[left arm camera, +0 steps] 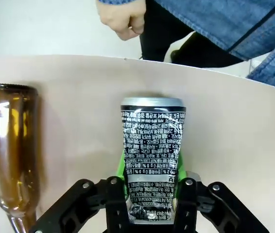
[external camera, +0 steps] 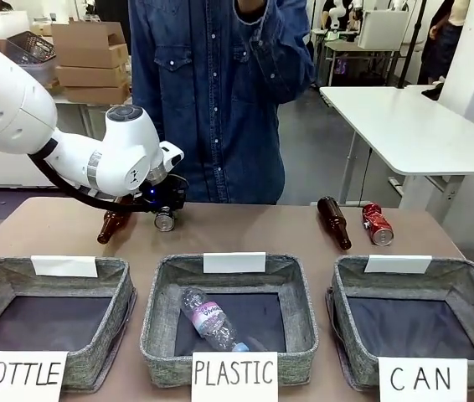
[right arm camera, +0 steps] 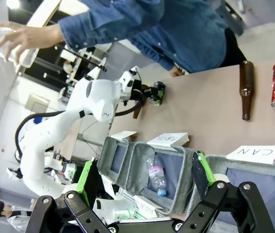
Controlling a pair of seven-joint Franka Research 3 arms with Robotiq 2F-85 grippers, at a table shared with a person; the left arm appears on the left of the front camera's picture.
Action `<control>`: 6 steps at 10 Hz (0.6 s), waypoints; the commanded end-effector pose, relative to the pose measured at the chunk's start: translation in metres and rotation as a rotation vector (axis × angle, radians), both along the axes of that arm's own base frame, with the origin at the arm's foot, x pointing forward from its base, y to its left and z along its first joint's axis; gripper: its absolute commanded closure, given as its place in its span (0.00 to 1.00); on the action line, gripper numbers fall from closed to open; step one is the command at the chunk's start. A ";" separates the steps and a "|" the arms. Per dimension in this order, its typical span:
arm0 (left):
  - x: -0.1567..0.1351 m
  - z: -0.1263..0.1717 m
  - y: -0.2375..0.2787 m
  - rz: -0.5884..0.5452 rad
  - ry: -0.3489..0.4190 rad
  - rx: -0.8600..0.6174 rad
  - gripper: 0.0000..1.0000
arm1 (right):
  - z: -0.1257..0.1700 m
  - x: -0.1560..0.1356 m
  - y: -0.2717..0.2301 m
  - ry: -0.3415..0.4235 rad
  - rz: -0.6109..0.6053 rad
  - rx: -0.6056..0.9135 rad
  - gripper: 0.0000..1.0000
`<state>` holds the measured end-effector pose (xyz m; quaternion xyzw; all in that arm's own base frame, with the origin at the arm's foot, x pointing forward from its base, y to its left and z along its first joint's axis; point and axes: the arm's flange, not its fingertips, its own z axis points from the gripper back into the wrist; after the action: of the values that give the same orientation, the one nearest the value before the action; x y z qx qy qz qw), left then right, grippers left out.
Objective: Sort the can waste into the basket.
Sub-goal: Pick up the can waste from the table and place it in the right Fabric basket.
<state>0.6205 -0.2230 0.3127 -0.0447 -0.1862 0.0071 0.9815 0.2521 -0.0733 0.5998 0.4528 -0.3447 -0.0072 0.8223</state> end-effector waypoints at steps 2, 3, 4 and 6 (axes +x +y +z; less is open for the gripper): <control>-0.013 0.030 0.020 -0.009 0.049 0.012 1.00 | 0.000 0.003 0.000 -0.028 0.014 0.006 0.00; -0.029 0.065 0.061 -0.051 0.104 -0.020 1.00 | 0.000 0.003 0.000 -0.028 0.014 0.006 0.00; -0.046 0.095 0.103 -0.063 0.073 -0.097 1.00 | 0.000 0.003 0.000 -0.028 0.014 0.006 0.00; -0.110 0.157 0.194 -0.232 0.036 -0.419 1.00 | 0.000 0.003 0.000 -0.028 0.014 0.006 0.00</control>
<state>0.5729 -0.1267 0.4203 -0.1128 -0.1785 -0.0096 0.9774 0.2528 -0.0729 0.5991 0.4511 -0.3429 -0.0074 0.8240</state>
